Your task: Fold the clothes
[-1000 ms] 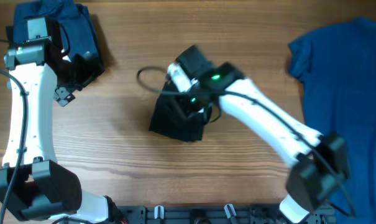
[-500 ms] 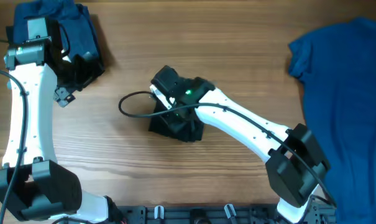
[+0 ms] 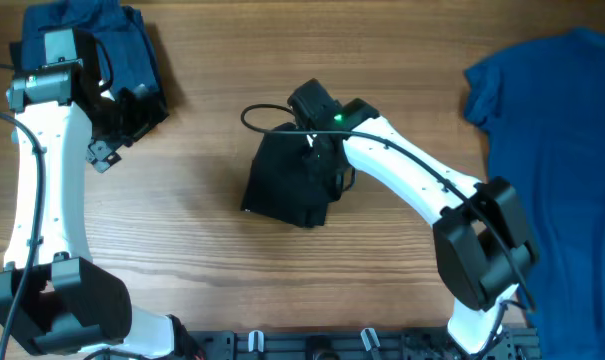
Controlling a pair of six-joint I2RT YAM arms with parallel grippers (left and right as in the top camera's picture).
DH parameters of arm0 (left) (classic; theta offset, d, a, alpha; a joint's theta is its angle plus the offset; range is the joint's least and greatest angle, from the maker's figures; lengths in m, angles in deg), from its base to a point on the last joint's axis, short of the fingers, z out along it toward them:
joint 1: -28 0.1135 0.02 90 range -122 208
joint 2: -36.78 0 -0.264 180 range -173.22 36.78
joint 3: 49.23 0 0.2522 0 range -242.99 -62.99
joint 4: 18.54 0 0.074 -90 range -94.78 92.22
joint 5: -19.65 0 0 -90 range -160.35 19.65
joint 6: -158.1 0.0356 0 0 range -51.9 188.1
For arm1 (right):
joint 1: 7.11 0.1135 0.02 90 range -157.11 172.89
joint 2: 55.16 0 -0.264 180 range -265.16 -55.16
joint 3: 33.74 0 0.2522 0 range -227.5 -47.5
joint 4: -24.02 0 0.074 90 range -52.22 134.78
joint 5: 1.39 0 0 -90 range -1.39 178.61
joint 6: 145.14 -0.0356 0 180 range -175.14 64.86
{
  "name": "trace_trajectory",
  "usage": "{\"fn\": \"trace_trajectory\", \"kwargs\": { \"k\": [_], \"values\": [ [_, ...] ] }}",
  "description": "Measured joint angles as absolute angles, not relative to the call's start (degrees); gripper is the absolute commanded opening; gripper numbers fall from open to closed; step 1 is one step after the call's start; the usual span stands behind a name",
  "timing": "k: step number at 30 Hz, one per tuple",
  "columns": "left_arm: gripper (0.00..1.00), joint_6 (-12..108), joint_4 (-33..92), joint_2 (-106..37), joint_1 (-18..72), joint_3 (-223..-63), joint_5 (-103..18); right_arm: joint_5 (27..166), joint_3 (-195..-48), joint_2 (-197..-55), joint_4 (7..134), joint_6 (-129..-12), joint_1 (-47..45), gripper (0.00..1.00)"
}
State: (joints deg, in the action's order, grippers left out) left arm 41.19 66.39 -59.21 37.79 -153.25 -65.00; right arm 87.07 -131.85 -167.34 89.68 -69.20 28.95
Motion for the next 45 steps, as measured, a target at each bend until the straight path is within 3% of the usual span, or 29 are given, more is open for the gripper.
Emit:
{"fn": "trace_trajectory", "kwargs": {
  "k": [4,8,11,17,22,27,39,45],
  "values": [
    [1.0,41.19,66.35,-59.21,37.79,-153.25,-64.98,87.05,-134.11,-163.14,92.33,-74.42,28.95,0.05],
    [1.0,41.19,66.33,-59.21,37.79,-153.25,-65.0,86.52,-143.59,-146.99,92.28,-75.36,28.95,0.16],
    [1.0,41.19,66.04,-59.21,37.79,-153.25,-64.98,96.05,-144.68,-142.42,87.71,-73.92,28.95,0.14],
    [1.0,41.19,65.93,-59.21,37.79,-153.25,-64.98,116.62,-144.42,-158.97,86.32,-72.63,28.9,0.05],
    [1.0,41.19,66.37,-59.21,37.79,-153.25,-64.98,126.52,-144.36,-175.99,86.12,-73.53,27.22,0.04],
    [1.0,41.19,66.39,-59.21,37.79,-153.25,-65.0,131.0,-144.16,-182.66,86.95,-72.52,19.0,0.09],
    [1.0,41.19,66.39,-59.21,37.79,-153.25,-65.0,144.4,-140.03,-182.62,85.81,-71.54,14.37,0.04],
    [1.0,41.19,66.39,-59.21,37.79,-153.25,-64.98,152.99,-139.5,-165.85,83.98,-71.32,10.04,0.09]
  ]
}}
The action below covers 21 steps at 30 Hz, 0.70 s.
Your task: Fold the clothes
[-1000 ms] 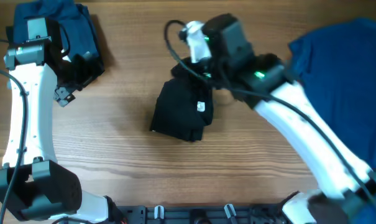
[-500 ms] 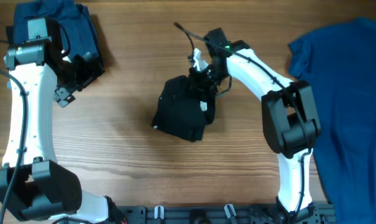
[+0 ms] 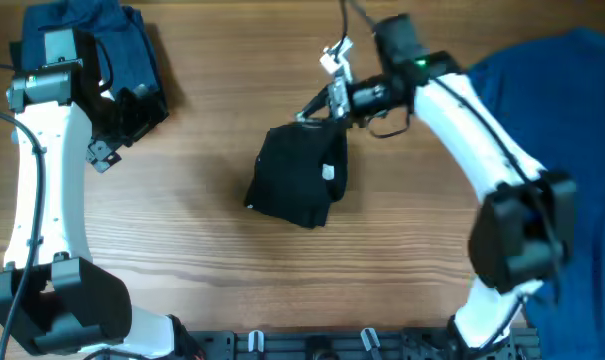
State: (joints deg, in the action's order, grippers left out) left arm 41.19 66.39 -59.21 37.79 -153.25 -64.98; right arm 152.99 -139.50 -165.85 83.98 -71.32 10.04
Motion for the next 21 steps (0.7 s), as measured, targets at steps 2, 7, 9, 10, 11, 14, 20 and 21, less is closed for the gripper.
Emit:
{"fn": "trace_trajectory", "kwargs": {
  "k": [2,7,9,10,11,14,20,21],
  "values": [
    [1.0,41.19,66.42,-59.21,37.79,-153.25,-64.98,153.05,-139.79,-163.84,86.82,-70.75,9.97,0.09],
    [1.0,41.19,66.46,-59.21,37.79,-153.25,-65.0,154.3,-128.71,-164.65,79.21,-70.14,11.7,0.13],
    [1.0,41.19,66.55,-59.21,37.79,-153.25,-64.98,156.2,-119.96,-165.37,68.9,-72.48,12.95,0.19],
    [1.0,41.19,66.55,-59.21,37.79,-153.25,-65.0,157.4,-114.92,-165.76,61.46,-76.24,13.51,0.22],
    [1.0,41.19,66.57,-59.21,37.79,-153.25,-65.03,158.37,-110.72,-166.11,55.32,-78.25,13.8,0.25],
    [1.0,41.19,66.57,-59.21,37.79,-153.25,-65.0,159.83,-101.98,-167.18,41.51,-88.43,13.86,0.29],
    [1.0,41.19,67.03,-59.21,37.79,-153.25,-65.0,154.89,-100.77,-169.5,40.48,-97.48,13.86,0.04],
    [1.0,41.19,67.05,-59.21,37.79,-153.25,-65.0,153.84,-100.77,-169.5,40.22,-98.36,13.86,0.04]
  ]
}}
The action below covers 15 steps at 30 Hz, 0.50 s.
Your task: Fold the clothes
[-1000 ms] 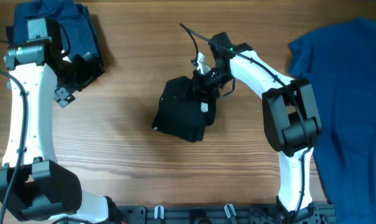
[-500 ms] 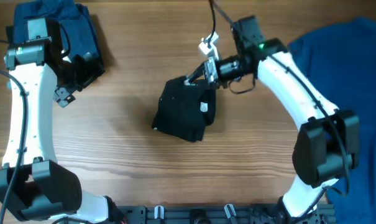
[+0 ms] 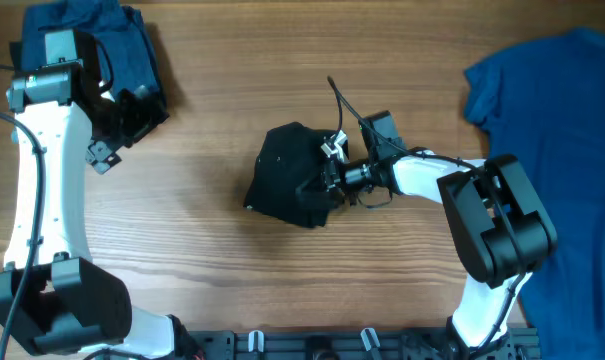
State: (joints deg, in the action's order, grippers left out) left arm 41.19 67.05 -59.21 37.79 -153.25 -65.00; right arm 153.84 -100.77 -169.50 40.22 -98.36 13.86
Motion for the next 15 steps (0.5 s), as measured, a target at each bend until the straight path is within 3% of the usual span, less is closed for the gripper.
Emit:
{"fn": "trace_trajectory", "kwargs": {
  "k": [5,11,15],
  "values": [
    [1.0,41.19,67.2,-59.21,37.79,-153.25,-65.0,152.62,-100.36,-168.3,32.22,-102.29,13.86,0.04],
    [1.0,41.19,66.7,-59.21,37.79,-153.25,-65.0,149.01,-101.91,-147.58,24.53,-109.26,13.84,0.04],
    [1.0,41.19,66.57,-59.21,37.79,-153.25,-65.0,144.2,-102.63,-148.32,22.3,-110.38,13.76,0.04]
  ]
}}
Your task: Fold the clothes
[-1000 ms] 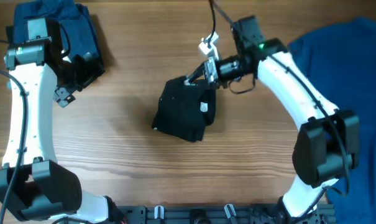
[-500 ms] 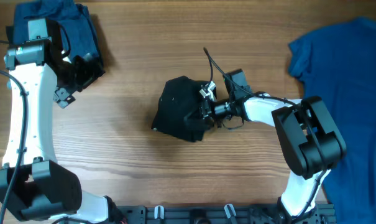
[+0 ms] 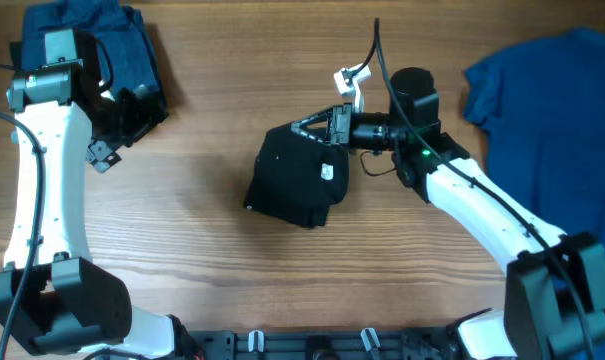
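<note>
A black garment (image 3: 287, 185), folded into a compact pad with a small white tag showing, lies mid-table. My right gripper (image 3: 317, 128) reaches in from the right and sits at the pad's upper right corner, its fingers on or just over the edge; the overhead view does not show whether they are open or pinching cloth. A blue T-shirt (image 3: 552, 130) lies spread flat at the right and runs out of frame. My left gripper (image 3: 122, 125) rests at the far left beside a folded navy garment (image 3: 132, 40); how its jaws stand is unclear.
The wooden table (image 3: 182, 260) carries only these three garments. The left arm stands along the left edge, the right arm slants across the lower right. A dark rail with clamps runs along the front edge.
My right gripper moved from the black pad's right edge, low and near the tag, up to its upper right corner. The wrist now sits farther back. The left arm is unchanged.
First my right gripper was down on top of the black pad. Then it hung above and behind the pad's upper right corner. After that it was low at the pad's right edge, and now it is at the upper right corner. The pad stayed folded; the left arm never moved.
</note>
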Controlling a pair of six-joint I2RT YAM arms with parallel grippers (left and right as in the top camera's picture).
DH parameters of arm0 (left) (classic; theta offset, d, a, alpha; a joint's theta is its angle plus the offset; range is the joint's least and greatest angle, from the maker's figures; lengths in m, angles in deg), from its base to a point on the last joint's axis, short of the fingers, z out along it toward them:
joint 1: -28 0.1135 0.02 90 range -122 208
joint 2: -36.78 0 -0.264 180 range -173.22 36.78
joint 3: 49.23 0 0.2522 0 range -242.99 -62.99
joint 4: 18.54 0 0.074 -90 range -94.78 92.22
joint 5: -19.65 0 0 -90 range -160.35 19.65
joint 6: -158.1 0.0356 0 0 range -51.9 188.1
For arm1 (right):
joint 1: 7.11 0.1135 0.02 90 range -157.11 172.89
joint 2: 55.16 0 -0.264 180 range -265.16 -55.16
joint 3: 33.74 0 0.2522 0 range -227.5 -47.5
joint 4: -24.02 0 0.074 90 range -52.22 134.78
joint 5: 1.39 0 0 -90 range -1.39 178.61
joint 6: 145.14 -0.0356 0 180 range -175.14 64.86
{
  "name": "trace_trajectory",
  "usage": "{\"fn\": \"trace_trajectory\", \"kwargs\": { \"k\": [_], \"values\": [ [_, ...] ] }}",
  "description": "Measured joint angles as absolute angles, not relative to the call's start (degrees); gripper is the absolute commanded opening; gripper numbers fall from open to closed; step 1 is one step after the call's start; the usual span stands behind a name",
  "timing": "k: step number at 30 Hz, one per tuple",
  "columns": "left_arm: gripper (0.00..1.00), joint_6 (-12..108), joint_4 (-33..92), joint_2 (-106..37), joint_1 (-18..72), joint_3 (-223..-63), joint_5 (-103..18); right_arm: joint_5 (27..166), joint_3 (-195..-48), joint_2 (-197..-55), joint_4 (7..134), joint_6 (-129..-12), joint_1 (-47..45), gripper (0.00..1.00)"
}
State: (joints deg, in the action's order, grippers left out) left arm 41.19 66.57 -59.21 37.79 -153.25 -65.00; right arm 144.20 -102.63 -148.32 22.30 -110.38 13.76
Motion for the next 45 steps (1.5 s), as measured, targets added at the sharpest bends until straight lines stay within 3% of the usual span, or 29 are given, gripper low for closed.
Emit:
{"fn": "trace_trajectory", "kwargs": {
  "k": [10,17,23,28,34,41,42,43,44,45],
  "values": [
    [1.0,41.19,66.57,-59.21,37.79,-153.25,-64.98,145.38,-102.76,-176.71,12.09,-115.25,13.58,0.04],
    [1.0,41.19,66.83,-59.21,37.79,-153.25,-64.98,147.83,-102.81,-175.86,5.71,-122.27,13.38,0.04],
    [1.0,41.19,66.68,-59.21,37.79,-153.25,-64.98,148.49,-102.74,-157.52,1.25,-127.14,13.38,0.08],
    [1.0,41.19,66.5,-59.21,37.79,-153.25,-64.98,147.48,-103.05,-161.13,16.37,-125.57,16.47,0.09],
    [1.0,41.19,66.98,-59.21,37.79,-153.25,-64.98,146.24,-103.55,-174.7,15.48,-125.37,24.64,0.04],
    [1.0,41.19,67.22,-59.21,37.79,-153.25,-64.98,145.06,-103.44,-172.08,18.89,-123.34,24.57,0.05],
    [1.0,41.19,67.25,-59.21,37.79,-153.25,-64.96,143.15,-102.87,-169.22,22.06,-122.64,24.42,0.09],
    [1.0,41.19,67.22,-59.21,37.79,-153.25,-64.96,141.12,-102.3,-165.02,24.66,-121.85,23.96,0.19],
    [1.0,41.19,67.25,-59.21,37.79,-153.25,-64.94,138.48,-102.28,-160.3,27.94,-120.5,23.2,0.46],
    [1.0,41.19,67.14,-59.21,37.79,-153.23,-64.94,135.09,-102.5,-154.4,31.8,-118.29,22.0,0.54]
  ]
}}
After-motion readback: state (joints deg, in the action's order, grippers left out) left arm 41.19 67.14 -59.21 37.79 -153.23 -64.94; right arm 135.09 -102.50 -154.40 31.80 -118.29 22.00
